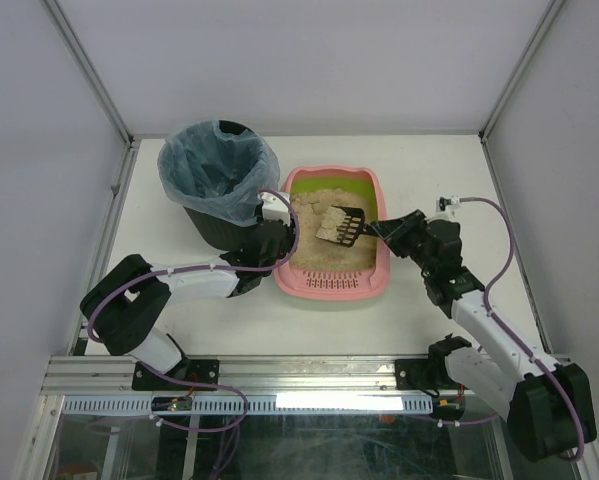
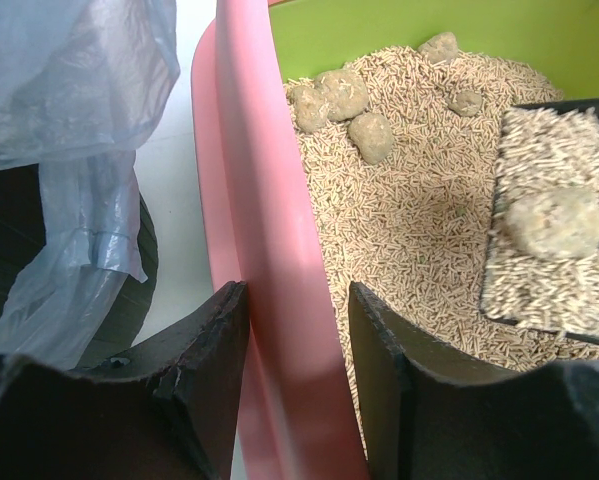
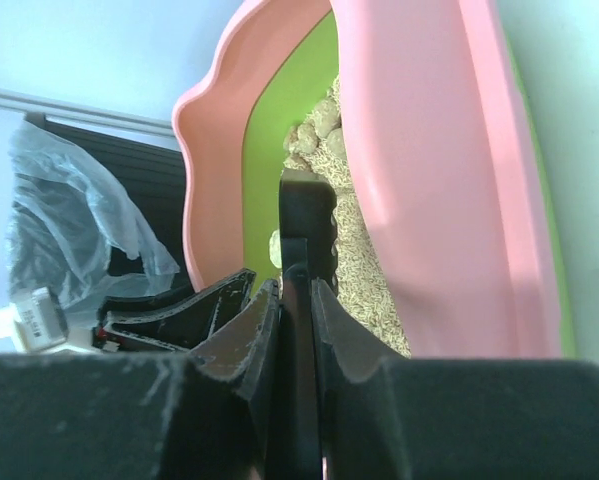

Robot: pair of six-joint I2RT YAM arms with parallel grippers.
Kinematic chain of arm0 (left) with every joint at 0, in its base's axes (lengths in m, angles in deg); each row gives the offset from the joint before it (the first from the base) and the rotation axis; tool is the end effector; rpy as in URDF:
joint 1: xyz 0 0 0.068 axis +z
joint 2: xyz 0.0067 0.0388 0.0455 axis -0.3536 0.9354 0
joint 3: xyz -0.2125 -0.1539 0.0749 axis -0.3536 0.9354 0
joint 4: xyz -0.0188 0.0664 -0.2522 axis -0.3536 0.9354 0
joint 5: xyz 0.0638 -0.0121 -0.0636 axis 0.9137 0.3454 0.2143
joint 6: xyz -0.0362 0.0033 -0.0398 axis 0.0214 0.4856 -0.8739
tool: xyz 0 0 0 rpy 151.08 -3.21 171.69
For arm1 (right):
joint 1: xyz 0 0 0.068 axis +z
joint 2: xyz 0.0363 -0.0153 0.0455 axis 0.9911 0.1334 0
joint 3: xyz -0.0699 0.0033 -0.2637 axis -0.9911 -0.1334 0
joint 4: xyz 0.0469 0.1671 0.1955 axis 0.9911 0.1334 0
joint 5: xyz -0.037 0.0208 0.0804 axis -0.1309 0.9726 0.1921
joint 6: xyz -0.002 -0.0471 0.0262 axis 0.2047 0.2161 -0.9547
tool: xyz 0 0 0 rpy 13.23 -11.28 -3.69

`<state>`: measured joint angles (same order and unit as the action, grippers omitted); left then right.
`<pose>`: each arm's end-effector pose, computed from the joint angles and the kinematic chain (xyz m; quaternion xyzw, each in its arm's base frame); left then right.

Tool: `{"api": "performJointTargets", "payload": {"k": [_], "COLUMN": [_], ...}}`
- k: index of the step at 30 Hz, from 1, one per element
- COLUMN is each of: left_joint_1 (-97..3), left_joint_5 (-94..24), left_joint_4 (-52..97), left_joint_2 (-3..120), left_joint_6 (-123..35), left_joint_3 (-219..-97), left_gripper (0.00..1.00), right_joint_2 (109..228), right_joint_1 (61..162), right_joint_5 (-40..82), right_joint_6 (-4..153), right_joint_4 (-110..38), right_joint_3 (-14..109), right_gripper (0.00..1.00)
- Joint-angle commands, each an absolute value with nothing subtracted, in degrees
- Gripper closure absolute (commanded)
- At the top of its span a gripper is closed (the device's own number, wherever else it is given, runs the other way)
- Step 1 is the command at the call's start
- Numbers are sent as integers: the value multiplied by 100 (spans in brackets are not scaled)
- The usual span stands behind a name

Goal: Clean the litter box

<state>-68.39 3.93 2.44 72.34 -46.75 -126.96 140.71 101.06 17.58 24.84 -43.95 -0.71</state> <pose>0.2275 -0.2231 0.1913 0.1023 0.8214 -0.0733 0.5563 0.2010 0.0708 0.2373 0.2419 0.7746 0.3793 0.4444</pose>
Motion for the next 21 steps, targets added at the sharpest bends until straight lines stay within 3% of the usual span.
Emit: {"api": "performJointTargets", "payload": {"k": [1, 6, 11, 14, 18, 21], "left_joint_1": [-7048, -7045, -7046, -7045, -7045, -7052], "left_joint_5": [-263, -288, -281, -244, -260, -324], "left_joint_4": [-43, -42, -41, -34, -59, -27], "left_joint_2": [7238, 7241, 7230, 7183, 7201, 7264], "left_joint_6": [-4826, -4838, -4835, -4821, -4827, -4834], "left_joint_3": [-12874, -12873, -12865, -12839, -12837, -12889], "left_gripper": [57, 57, 57, 57, 57, 57], "right_joint_2": [13476, 13242, 13897, 13636, 14218, 13830], "right_joint_1": [9855, 9405, 9220, 8835, 8929, 8665], "right_joint_5": [2036, 2316, 3208, 2866, 3933, 3314], "right_joint_6": [1946, 1175, 863, 323, 667, 243], "right_joint_4": [-5293, -5863, -6834, -7014, -7365, -7035], "right_joint_3": [-337, -819, -861, -1321, -795, -1159], "right_gripper": [100, 100, 100, 100, 100, 100]}}
